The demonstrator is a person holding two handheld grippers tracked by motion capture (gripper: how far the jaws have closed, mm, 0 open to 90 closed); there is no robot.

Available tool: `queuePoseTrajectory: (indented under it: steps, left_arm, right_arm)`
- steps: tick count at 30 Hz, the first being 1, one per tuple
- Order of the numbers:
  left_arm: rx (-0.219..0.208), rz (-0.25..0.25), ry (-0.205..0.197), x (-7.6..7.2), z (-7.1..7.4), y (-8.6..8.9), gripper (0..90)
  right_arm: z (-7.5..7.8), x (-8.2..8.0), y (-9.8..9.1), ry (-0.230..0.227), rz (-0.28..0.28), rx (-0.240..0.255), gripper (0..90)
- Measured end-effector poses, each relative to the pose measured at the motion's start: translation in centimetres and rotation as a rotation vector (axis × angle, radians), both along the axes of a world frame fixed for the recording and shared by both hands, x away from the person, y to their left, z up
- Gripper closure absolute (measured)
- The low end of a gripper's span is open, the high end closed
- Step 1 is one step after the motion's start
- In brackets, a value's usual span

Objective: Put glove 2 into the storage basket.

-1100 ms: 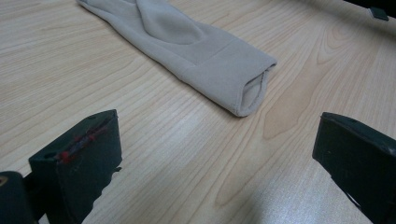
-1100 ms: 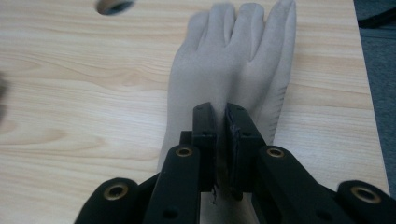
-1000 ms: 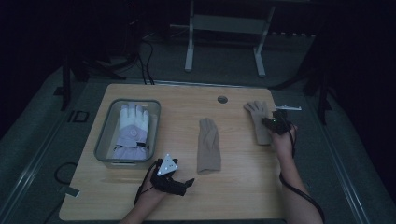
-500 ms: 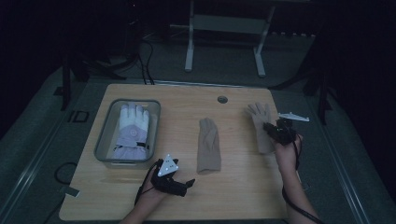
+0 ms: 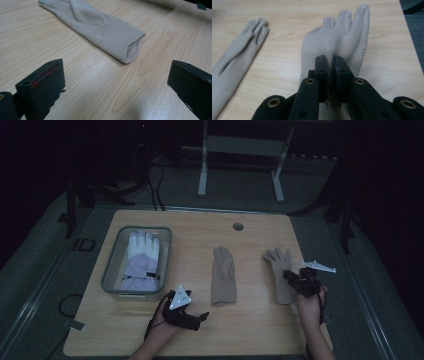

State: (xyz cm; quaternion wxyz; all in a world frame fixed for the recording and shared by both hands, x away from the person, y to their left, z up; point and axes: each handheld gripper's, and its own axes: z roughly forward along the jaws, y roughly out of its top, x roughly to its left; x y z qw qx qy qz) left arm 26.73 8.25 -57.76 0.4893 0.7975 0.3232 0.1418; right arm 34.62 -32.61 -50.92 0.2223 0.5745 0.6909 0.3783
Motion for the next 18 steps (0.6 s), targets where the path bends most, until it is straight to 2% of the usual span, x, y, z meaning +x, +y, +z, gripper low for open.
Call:
queuePoseTrajectory:
  steps: [5, 10, 14, 16, 18]
  left_arm:
    - [0.005, 0.001, -0.006, 0.0, 0.0, -0.1, 1.5]
    - [0.002, -0.002, -0.004, 0.0, 0.0, 0.0, 1.5]
    - [0.004, -0.006, -0.011, -0.1, 0.0, -0.1, 1.5]
    - [0.002, -0.009, -0.011, -0.1, 0.0, -0.1, 1.5]
    - [0.002, -0.007, -0.011, -0.1, 0.0, -0.1, 1.5]
  right_arm:
    - [-1.0, -0.8, 0.7, 0.012, 0.001, -0.006, 83.1]
    - [-2.6, -1.1, 2.0, 0.052, 0.005, -0.028, 82.0]
    - [-3.9, -1.1, 2.5, 0.092, 0.019, -0.052, 78.6]
    - [-4.4, -1.2, 2.7, 0.098, 0.033, -0.067, 76.8]
    - [-4.5, -1.2, 2.7, 0.097, 0.039, -0.058, 75.0]
